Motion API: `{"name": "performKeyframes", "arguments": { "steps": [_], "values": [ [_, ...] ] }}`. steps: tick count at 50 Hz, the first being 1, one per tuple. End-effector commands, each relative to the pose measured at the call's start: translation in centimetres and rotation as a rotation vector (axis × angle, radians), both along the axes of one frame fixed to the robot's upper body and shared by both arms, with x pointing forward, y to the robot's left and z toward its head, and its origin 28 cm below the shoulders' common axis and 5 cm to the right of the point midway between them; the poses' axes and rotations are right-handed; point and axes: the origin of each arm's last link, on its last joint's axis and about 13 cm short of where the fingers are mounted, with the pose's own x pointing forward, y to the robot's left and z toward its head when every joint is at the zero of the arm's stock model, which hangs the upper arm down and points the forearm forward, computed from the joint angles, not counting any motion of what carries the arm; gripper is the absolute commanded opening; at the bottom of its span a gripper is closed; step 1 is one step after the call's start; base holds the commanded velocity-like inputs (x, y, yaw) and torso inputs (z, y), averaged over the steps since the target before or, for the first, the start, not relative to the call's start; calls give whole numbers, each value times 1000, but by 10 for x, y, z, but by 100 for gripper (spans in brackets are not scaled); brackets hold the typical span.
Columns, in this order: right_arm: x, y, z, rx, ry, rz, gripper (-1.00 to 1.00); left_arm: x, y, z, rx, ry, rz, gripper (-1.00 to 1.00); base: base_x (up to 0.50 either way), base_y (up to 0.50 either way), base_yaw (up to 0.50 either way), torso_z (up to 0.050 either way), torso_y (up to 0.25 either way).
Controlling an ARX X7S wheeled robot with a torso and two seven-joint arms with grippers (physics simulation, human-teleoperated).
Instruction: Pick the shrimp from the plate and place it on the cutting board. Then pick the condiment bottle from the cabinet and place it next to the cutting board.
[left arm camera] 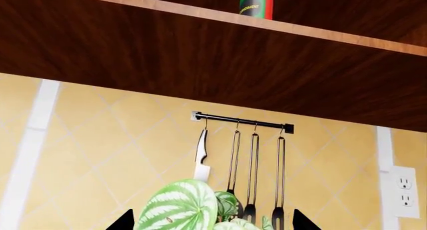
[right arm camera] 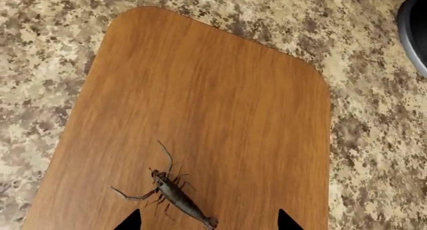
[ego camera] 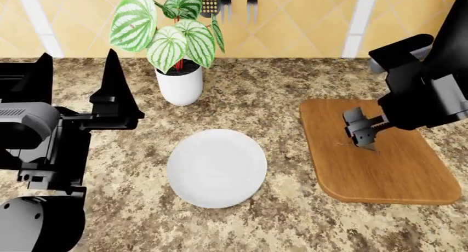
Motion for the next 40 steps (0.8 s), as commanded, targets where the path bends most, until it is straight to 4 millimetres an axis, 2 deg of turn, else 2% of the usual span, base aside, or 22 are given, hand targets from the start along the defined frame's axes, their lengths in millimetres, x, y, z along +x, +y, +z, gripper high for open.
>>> {"name": "performKeyframes", "arguments": {
  "steps": [1, 15, 25, 40],
  "values": [
    [-2, 0, 14, 12, -48, 1, 100, 0, 0, 0, 0, -1, 0, 100, 0, 0, 0, 0, 0],
    [-18, 6, 51, 33, -168, 43, 100, 0, -1, 0, 3, 2, -2, 100, 0, 0, 0, 0, 0],
    [-36, 20, 82, 51, -267, 90, 100, 0, -1, 0, 6, 3, 4, 100, 0, 0, 0, 0, 0],
    [-47, 31, 104, 75, -414, 137, 100, 2, -1, -1, 10, 8, 10, 100, 0, 0, 0, 0, 0]
  ]
}}
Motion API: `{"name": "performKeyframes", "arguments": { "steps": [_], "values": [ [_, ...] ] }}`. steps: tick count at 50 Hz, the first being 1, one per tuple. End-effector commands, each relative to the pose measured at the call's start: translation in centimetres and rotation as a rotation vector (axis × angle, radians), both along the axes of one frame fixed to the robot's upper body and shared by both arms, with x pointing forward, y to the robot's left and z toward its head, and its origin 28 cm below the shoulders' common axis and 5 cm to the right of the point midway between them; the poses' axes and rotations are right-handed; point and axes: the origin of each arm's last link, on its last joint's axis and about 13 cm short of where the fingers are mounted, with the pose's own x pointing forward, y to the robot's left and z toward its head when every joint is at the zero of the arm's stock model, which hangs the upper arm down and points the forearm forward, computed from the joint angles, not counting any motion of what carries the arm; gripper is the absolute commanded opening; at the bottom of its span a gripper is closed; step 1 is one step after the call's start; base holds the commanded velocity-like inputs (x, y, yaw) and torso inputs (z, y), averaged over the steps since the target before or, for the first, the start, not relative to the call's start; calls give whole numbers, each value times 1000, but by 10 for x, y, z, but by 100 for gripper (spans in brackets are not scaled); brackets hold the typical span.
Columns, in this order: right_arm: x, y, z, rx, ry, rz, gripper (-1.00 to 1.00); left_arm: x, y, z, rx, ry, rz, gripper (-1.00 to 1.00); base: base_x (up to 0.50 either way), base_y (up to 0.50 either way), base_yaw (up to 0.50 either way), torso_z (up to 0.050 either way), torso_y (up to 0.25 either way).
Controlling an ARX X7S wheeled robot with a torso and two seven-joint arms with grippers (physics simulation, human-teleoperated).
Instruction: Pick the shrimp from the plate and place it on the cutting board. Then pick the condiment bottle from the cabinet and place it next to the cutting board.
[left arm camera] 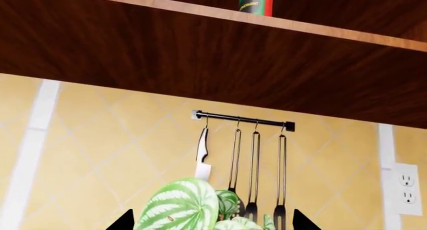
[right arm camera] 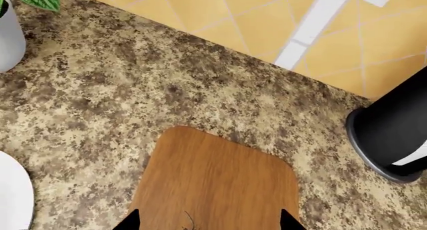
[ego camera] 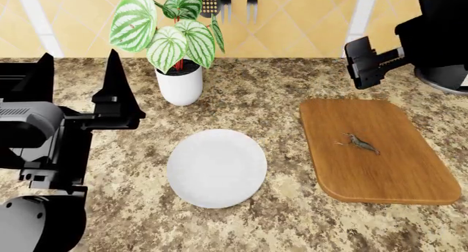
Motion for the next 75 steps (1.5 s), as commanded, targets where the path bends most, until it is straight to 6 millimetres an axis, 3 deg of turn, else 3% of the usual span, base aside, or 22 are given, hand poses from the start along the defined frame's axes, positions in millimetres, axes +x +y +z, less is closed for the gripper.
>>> {"name": "performKeyframes", "arguments": {
  "steps": [1, 13, 24, 33, 37, 43, 49, 59, 75],
  "values": [
    [-8, 9, 16, 21, -118, 34, 100, 1, 0, 0, 2, 3, 3, 100, 0, 0, 0, 0, 0],
    [-15, 21, 24, 158, -444, 79, 100, 6, 0, 4, -3, 6, 20, 100, 0, 0, 0, 0, 0],
    [-29, 36, -6, 239, -594, 179, 100, 3, -1, 13, -1, -9, 23, 100, 0, 0, 0, 0, 0],
    [-42, 42, -13, 243, -634, 211, 100, 6, 0, 18, -19, 15, 43, 100, 0, 0, 0, 0, 0],
    [-45, 44, -13, 249, -639, 225, 100, 13, 3, 38, -129, 90, 76, 100, 0, 0, 0, 0, 0],
    [-48, 45, -13, 260, -654, 226, 100, 15, 8, 83, -256, 14, 127, 100, 0, 0, 0, 0, 0],
    [-51, 45, -15, 273, -661, 225, 100, 42, 11, 111, -281, 40, 229, 100, 0, 0, 0, 0, 0],
    [-53, 44, -17, 286, -666, 221, 100, 88, 16, 144, -369, 47, 207, 100, 0, 0, 0, 0, 0],
    [-57, 47, -13, 290, -676, 232, 100, 184, 17, 145, -320, 247, 353, 100, 0, 0, 0, 0, 0]
  ]
}}
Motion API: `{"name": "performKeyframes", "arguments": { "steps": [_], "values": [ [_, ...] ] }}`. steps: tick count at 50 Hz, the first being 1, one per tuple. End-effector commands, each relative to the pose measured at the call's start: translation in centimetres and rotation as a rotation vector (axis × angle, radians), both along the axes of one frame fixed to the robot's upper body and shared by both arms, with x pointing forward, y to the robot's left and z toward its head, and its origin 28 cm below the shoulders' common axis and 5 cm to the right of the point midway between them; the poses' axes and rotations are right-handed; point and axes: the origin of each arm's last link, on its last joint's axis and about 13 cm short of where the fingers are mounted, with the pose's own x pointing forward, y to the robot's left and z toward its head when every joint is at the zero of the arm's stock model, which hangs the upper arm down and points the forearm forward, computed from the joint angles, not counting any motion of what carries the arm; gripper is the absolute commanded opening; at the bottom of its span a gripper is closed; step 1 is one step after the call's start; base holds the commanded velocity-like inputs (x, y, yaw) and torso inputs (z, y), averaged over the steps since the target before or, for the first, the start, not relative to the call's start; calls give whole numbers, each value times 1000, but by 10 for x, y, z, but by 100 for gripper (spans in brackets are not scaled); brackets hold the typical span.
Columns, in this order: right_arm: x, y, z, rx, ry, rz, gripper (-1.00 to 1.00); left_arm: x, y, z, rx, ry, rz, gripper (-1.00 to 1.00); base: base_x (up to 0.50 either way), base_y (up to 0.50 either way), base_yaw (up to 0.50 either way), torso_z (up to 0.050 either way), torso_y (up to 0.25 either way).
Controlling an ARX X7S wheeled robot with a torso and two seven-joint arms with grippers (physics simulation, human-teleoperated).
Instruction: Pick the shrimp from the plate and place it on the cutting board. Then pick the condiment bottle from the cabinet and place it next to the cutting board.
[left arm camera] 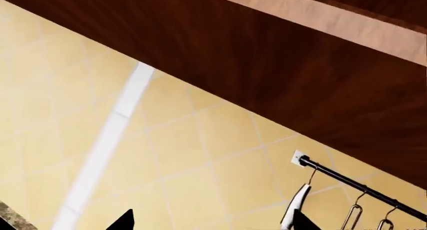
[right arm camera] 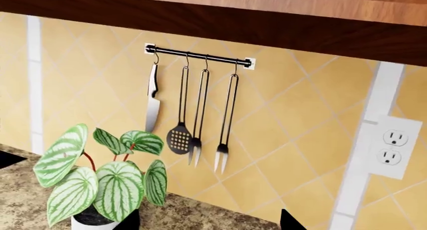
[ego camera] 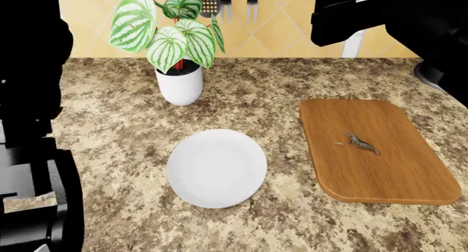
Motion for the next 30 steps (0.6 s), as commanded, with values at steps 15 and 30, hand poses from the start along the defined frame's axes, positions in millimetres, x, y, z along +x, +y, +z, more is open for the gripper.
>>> {"name": "performKeyframes", "arguments": {
  "steps": [15, 30],
  "values": [
    [-8, 4, 4, 1, -34, 17, 100, 64, 3, -11, 58, 207, 59, 100, 0, 0, 0, 0, 0],
    [-12, 1, 4, -31, -49, -2, 100, 64, -5, -4, 128, 173, -77, 100, 130, 390, 0, 0, 0]
  ]
}}
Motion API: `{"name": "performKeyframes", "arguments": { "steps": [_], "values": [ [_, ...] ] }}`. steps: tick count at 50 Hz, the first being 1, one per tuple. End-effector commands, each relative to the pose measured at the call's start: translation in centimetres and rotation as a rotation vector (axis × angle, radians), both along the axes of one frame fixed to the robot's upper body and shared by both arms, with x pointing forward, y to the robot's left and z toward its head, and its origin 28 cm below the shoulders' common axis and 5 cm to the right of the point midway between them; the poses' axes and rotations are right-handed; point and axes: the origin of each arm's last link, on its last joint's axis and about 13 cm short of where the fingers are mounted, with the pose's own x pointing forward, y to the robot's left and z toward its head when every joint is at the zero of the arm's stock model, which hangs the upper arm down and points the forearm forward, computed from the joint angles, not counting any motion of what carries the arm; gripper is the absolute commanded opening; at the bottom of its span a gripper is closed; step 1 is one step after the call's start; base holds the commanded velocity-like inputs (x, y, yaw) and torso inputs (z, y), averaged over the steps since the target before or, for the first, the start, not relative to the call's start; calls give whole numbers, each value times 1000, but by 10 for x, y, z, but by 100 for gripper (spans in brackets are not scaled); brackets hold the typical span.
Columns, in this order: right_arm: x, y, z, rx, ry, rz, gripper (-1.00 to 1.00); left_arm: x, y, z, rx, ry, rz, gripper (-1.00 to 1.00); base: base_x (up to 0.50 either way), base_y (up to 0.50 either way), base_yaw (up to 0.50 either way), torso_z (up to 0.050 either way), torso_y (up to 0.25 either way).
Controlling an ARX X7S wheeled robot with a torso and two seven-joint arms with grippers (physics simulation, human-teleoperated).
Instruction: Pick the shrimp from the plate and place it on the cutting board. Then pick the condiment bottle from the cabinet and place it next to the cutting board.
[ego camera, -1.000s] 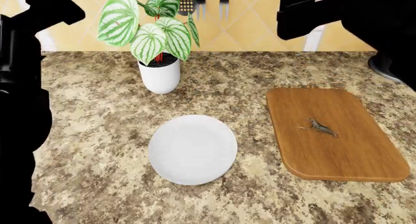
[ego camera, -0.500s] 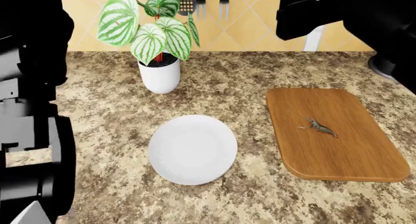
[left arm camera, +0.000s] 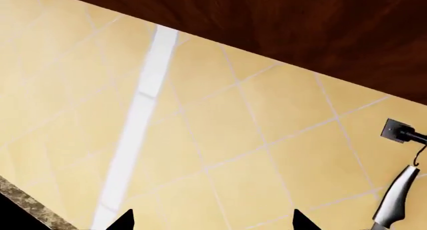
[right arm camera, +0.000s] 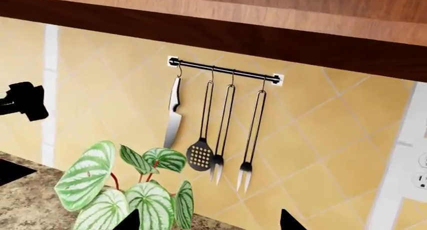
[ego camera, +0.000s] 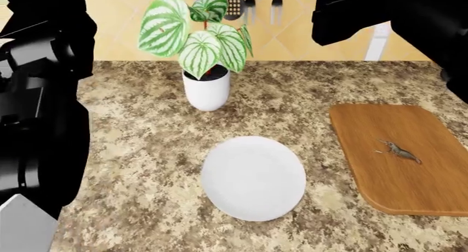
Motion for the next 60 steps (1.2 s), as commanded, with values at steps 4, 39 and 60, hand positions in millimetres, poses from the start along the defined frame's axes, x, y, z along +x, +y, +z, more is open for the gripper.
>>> {"name": "performKeyframes", "arguments": {
  "steps": [4, 39, 60],
  "values": [
    [-5, -3, 2, -14, -25, -16, 100, 2, -16, 4, 116, -4, -185, 100, 192, 500, 0, 0, 0],
    [-17, -4, 10, 26, -74, -43, 100, 4, -50, 2, 430, 52, -393, 100, 159, 371, 0, 0, 0],
    [-27, -4, 19, 50, -178, -47, 100, 4, -50, 2, 394, 57, -365, 100, 204, 0, 0, 0, 0]
  ]
}}
